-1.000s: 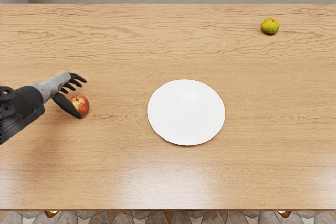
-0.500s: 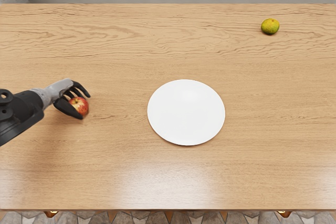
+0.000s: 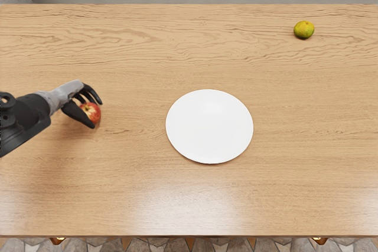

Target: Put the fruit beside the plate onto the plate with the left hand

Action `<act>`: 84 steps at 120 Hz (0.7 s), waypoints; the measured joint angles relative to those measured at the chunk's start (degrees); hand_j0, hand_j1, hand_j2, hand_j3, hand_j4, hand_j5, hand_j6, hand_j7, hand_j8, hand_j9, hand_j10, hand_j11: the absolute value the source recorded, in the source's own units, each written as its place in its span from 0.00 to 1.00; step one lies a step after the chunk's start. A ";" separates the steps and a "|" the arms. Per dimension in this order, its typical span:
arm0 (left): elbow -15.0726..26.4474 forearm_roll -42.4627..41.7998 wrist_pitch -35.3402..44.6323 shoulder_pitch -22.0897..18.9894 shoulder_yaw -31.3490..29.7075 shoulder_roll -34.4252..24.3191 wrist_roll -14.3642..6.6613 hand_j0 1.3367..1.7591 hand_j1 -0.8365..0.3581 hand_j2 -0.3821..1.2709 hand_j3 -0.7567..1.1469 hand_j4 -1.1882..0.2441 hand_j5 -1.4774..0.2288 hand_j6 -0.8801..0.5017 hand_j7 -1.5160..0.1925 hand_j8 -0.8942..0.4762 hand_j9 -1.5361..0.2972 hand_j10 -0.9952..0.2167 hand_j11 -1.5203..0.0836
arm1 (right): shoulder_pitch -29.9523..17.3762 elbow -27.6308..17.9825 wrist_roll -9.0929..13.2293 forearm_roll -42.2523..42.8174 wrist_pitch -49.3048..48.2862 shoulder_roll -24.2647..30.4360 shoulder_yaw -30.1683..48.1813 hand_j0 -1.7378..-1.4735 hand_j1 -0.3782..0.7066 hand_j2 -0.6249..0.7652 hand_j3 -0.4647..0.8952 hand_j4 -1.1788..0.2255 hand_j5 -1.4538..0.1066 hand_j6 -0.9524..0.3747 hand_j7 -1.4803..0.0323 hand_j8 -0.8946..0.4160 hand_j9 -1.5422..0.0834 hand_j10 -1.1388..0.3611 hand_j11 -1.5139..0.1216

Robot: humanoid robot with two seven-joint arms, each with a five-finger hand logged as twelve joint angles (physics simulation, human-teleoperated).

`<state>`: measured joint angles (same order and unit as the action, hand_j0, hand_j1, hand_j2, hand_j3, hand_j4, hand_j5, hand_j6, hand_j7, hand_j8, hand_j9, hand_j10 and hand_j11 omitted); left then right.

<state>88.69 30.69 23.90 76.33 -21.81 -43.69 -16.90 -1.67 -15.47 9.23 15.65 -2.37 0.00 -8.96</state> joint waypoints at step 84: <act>-0.27 0.10 0.32 4.18 2.01 8.71 0.09 0.76 0.46 0.46 0.40 0.38 0.35 0.31 0.39 0.35 0.37 0.29 0.41 | 0.00 0.00 0.00 0.00 0.00 0.00 0.00 0.30 0.05 0.45 0.34 0.83 0.91 0.70 0.96 0.67 0.93 0.75 0.91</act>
<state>88.42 30.79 24.22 80.51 -19.80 -34.98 -16.81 -1.67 -15.47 9.23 15.65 -2.37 0.00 -8.96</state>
